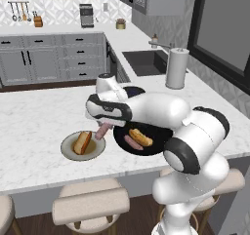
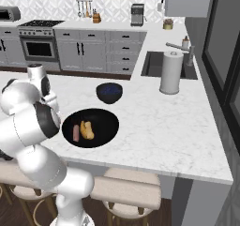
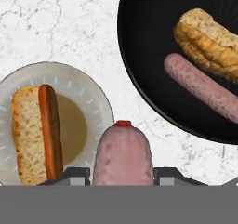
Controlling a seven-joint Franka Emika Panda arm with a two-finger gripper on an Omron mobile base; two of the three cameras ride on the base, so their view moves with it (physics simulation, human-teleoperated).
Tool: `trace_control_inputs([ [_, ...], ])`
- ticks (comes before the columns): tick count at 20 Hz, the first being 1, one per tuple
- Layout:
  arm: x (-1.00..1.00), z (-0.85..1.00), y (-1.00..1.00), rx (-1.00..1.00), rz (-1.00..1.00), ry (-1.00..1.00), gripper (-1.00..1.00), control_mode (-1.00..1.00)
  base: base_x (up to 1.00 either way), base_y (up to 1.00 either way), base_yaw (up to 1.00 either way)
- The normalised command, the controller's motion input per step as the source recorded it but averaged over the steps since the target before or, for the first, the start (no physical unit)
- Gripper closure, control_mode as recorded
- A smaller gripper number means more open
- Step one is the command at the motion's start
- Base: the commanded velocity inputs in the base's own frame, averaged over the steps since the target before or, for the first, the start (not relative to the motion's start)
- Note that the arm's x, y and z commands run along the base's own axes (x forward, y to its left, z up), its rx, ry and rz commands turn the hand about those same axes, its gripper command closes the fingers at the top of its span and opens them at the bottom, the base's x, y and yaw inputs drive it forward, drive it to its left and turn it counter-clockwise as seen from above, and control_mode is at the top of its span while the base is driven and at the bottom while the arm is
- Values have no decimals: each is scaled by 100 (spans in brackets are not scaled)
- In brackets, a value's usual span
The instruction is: Place one bun and one sausage from the bowl on each plate.
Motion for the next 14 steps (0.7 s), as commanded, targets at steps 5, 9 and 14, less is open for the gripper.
trace_control_inputs([
  [5,30,-68,22,0,0,0,100,-100,0,0,0],
  [9,20,-69,9,0,0,0,100,-100,0,0,0],
  [14,21,-51,12,0,0,0,100,-100,0,0,0],
])
